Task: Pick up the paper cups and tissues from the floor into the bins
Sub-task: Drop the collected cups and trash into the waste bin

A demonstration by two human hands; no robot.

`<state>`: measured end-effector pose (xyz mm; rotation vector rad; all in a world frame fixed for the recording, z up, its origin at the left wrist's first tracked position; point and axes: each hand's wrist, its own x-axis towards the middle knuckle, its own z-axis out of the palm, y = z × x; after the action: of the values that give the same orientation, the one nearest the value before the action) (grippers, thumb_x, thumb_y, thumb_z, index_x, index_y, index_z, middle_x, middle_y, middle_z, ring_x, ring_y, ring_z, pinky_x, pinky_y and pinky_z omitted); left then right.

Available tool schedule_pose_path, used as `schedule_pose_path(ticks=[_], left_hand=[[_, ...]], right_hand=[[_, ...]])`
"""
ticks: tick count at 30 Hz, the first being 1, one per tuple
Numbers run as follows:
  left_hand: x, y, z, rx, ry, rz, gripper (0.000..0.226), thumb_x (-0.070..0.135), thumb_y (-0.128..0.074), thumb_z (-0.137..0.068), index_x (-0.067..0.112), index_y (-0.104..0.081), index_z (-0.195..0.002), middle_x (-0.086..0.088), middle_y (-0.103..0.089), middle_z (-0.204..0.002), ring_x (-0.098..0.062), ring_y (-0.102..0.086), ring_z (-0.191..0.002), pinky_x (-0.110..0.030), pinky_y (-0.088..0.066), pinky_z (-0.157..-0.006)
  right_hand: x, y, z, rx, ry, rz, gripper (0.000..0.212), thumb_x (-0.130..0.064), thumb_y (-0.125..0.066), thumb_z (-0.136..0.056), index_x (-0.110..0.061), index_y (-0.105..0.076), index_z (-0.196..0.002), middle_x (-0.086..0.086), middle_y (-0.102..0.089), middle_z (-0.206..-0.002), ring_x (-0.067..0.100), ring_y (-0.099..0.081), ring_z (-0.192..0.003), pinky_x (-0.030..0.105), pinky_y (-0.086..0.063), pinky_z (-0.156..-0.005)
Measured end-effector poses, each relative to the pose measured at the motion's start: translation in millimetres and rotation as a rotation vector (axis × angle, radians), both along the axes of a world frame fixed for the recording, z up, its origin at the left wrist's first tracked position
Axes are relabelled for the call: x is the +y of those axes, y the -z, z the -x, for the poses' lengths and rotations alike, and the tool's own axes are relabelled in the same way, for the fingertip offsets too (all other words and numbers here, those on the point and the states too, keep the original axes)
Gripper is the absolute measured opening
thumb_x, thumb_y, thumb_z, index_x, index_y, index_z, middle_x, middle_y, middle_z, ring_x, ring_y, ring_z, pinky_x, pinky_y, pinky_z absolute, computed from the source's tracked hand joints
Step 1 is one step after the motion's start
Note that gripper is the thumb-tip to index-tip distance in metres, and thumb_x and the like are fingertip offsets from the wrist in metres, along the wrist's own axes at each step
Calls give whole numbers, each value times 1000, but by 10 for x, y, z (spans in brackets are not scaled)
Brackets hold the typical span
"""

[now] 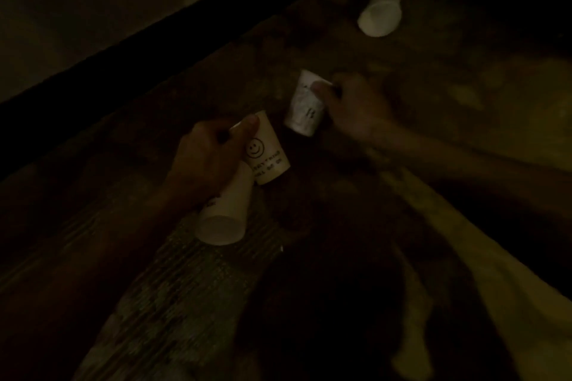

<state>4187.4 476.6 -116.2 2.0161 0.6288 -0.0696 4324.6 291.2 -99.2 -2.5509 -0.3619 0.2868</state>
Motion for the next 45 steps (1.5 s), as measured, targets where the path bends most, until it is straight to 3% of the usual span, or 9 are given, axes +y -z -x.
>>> schedule_pose_path(ticks=[4, 10, 15, 17, 20, 25, 34, 40, 45], left_hand=[[-165, -241, 376, 71, 111, 156, 43, 63, -57, -82, 22, -70, -81, 8, -71, -71, -4, -68, -66, -25, -52, -54], [-158, -1282, 1352, 290, 355, 164, 63, 70, -54, -68, 13, -72, -87, -2, -71, -79, -7, -67, -68, -22, -52, -56], [55, -2723, 1419, 330, 474, 297, 49, 58, -64, -66, 14, -74, -87, -4, -75, -85, -17, -72, -81, -36, -54, -74], [95, -3317, 1364, 266, 515, 308, 33, 52, -65, -76, 21, -74, -81, 5, -76, -78, -9, -72, -74, -24, -55, -60], [68, -4223, 1265, 180, 555, 296, 33, 54, -63, -76, 23, -73, -81, 11, -75, -76, -3, -71, -71, -12, -50, -52], [-128, -5513, 943, 107, 660, 313, 45, 61, -61, -69, 20, -74, -83, 0, -75, -82, -12, -71, -75, -28, -53, -65], [-1276, -7369, 359, 51, 921, 355, 42, 64, -63, -77, 24, -75, -85, -1, -75, -81, -14, -73, -72, -20, -52, -56], [-2079, -8324, 45, -81, 1058, 433, 44, 51, -64, -79, 8, -74, -77, -7, -74, -74, -14, -68, -66, -26, -51, -60], [-2424, -8834, -314, -117, 1197, 453, 41, 49, -60, -79, 10, -74, -81, -24, -70, -80, -24, -63, -66, -29, -47, -60]], right_hand=[[-335, -219, 895, 158, 85, -36, 36, -45, -46, -100, -12, -61, -97, -6, -52, -76, 3, -48, -64, 9, -36, -50], [-507, -1236, 2002, 430, 229, -206, 42, -34, -52, -100, 6, -62, -108, 14, -66, -95, 26, -65, -88, 30, -56, -69], [-370, -2668, 2490, 522, 274, -335, 20, -38, -68, -88, -22, -61, -97, -8, -66, -92, -3, -67, -76, 13, -54, -59], [-340, -3285, 2548, 460, 314, -305, 37, -45, -70, -85, -17, -62, -107, -2, -68, -99, 8, -68, -86, 24, -59, -69], [-388, -4194, 2584, 303, 404, -321, 28, -49, -71, -82, -25, -56, -86, -11, -63, -83, 1, -64, -73, 11, -48, -47], [-629, -5462, 2607, 146, 570, -520, 31, -45, -77, -75, -23, -56, -80, -7, -65, -77, -5, -65, -66, 15, -51, -49], [-1372, -7055, 2624, 47, 834, -881, 74, -22, -73, -85, -19, -29, -144, 6, -58, -126, 21, -66, -106, 45, -59, -82], [-1955, -7937, 2524, 4, 946, -1213, 66, -31, -77, -67, -21, -47, -126, 0, -73, -102, 17, -73, -88, 28, -58, -61], [-2117, -8426, 2500, -15, 955, -1351, 55, -28, -82, -69, -23, -57, -117, 4, -74, -107, 27, -72, -95, 38, -60, -66]])
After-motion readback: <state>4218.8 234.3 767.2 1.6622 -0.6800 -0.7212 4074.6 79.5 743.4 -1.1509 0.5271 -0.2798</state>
